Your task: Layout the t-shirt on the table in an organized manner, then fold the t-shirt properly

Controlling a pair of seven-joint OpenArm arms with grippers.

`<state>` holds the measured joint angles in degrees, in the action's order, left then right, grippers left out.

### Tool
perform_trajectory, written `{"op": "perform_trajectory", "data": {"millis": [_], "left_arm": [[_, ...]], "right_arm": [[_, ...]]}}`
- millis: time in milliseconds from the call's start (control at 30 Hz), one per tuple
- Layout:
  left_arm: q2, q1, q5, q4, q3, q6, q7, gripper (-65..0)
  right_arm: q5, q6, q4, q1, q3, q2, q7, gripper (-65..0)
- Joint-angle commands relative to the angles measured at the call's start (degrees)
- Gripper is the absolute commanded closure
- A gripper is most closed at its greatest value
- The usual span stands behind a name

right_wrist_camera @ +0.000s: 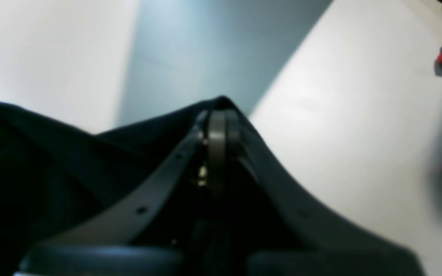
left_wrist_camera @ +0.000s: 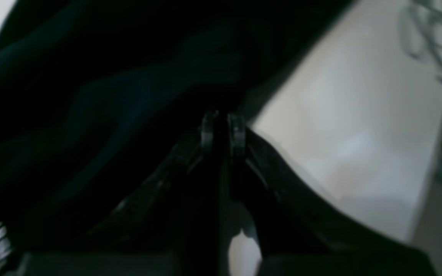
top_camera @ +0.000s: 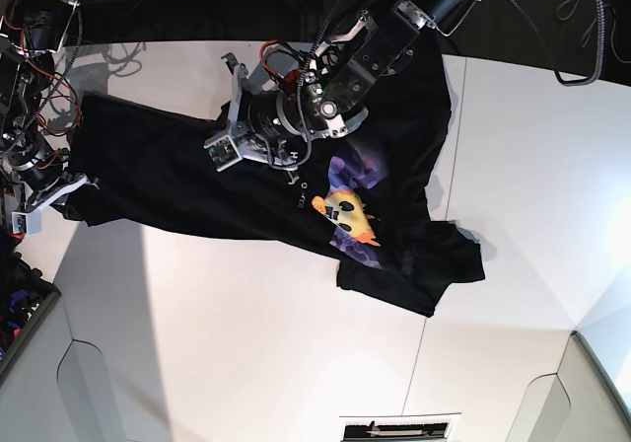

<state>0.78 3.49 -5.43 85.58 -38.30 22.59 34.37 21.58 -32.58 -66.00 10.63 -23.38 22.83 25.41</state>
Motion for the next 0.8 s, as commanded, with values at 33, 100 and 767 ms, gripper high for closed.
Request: {"op": "perform_trajectory", "data": {"millis": [33,100,767], "left_arm": [[-0.6,1.0,-0.3,1.5,3.4,-0.2,-0.6,-4.6],[0.0,1.0,-1.7,1.5,6.4,1.1,-0.4,-4.6],[14.4,0.6,-11.2,7.6,8.8,2.5,-0.6,-4.6]], "right_arm": [[4.0,-0.2,-3.3,1.2,-1.5,1.1,2.1,0.0],[7.5,-0.2,-6.0,1.2,-3.2,0.9,5.6,0.0],[11.9,-0.2,-12.0,1.1,-5.9,-0.4,7.0,-29.3]]}}
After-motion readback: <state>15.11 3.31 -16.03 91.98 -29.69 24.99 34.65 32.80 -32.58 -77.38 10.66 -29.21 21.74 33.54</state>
